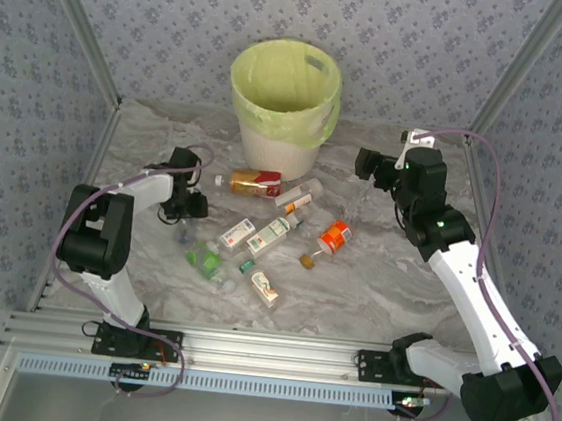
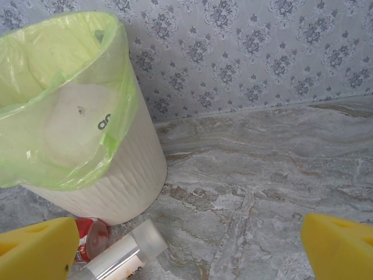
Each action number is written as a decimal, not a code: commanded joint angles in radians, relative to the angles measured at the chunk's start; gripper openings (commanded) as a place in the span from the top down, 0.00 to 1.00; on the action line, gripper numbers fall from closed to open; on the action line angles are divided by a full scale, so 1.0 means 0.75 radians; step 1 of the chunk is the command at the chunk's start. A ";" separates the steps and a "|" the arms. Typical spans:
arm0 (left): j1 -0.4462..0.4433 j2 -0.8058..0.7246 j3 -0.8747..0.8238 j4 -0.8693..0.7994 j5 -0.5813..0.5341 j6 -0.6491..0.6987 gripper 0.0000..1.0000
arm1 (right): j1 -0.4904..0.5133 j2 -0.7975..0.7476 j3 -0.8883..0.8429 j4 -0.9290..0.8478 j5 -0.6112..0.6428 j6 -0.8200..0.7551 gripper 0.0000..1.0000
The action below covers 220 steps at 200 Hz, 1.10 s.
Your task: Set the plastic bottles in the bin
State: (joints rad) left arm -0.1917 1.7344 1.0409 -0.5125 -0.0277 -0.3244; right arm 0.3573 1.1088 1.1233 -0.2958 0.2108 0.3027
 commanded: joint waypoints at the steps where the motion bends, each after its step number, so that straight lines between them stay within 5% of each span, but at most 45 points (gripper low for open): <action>1: 0.006 -0.073 0.049 0.005 -0.041 0.011 0.50 | -0.006 0.007 -0.011 0.020 -0.017 0.039 0.00; 46: 0.006 -0.184 0.066 0.010 -0.039 0.032 0.68 | -0.004 0.001 -0.017 0.053 -0.099 0.037 0.00; 114: 0.010 -0.429 0.215 0.019 -0.003 -0.035 0.71 | 0.007 -0.010 -0.050 0.135 -0.160 0.039 0.00; 162: -0.015 -0.597 0.207 0.559 0.191 -0.224 0.67 | 0.025 -0.037 -0.124 0.253 -0.275 0.040 0.00; 220: -0.145 -0.393 0.530 0.939 0.256 -0.204 0.66 | 0.076 -0.082 -0.170 0.267 -0.245 0.052 0.00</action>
State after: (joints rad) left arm -0.2646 1.3762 1.3296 -0.0200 0.1223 -0.4763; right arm 0.4011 1.0901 1.0119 -0.1272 0.0280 0.3260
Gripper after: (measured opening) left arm 0.421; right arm 0.999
